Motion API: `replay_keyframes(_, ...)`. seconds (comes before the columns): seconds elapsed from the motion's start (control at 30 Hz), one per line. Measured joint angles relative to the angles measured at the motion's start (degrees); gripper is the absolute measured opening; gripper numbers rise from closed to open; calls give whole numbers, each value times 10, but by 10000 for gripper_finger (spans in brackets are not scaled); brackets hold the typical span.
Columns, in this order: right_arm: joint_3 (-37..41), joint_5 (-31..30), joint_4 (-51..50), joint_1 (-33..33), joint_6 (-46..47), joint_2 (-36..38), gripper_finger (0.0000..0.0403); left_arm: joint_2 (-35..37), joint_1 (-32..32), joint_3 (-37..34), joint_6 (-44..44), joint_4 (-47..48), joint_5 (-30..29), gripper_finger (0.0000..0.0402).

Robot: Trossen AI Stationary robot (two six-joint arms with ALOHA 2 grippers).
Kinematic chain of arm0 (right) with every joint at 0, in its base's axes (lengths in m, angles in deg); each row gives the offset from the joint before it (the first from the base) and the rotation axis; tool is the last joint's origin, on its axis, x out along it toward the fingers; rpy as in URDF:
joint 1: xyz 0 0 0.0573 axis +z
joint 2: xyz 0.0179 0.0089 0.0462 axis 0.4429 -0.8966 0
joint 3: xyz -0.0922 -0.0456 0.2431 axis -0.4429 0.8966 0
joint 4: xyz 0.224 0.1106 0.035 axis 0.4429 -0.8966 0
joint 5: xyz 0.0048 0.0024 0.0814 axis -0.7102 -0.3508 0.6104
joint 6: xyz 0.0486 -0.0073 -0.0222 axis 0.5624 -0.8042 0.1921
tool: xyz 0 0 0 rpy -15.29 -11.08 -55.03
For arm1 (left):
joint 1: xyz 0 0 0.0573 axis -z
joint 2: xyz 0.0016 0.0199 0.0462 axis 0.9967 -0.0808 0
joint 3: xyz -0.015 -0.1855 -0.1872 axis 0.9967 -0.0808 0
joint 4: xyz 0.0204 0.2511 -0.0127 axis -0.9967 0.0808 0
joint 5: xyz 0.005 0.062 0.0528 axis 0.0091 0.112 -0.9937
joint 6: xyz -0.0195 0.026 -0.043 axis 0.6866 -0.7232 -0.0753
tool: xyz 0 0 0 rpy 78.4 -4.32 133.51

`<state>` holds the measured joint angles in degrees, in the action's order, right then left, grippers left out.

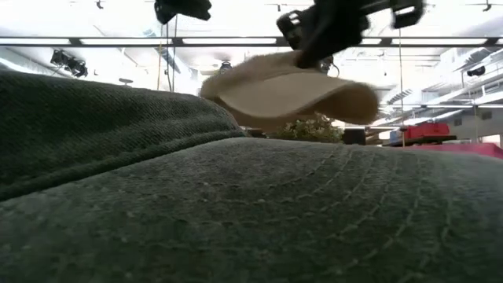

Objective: Pick & Place hat
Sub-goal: Put the right brown cap into the blue bin

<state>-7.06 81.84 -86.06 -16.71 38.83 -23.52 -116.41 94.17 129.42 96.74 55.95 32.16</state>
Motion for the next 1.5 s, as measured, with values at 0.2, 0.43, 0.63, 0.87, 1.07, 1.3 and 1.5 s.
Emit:
replay_keyframes(0.2,-2,-1,65,-63,-102,-2,7,-9,9,0,-101,-5,0,112)
replay_keyframes(0.43,-2,23,121,-98,-179,-3,6,-69,-11,0,-145,-13,0,113)
replay_keyframes(0.63,-2,29,111,-106,-181,-3,6,-102,-16,0,-213,-66,0,146)
replay_keyframes(0.87,-2,30,114,-106,-190,-3,6,-114,-16,0,-216,-75,0,219)
replay_keyframes(1.07,-2,29,143,-106,-190,-3,7,-143,-16,0,-202,-68,0,225)
replay_keyframes(1.3,-2,16,122,-106,-150,-3,14,-159,-18,0,-160,-63,-14,114)
replay_keyframes(1.5,-3,-14,109,-106,-115,-3,71,-159,-29,0,-103,-63,-17,12)
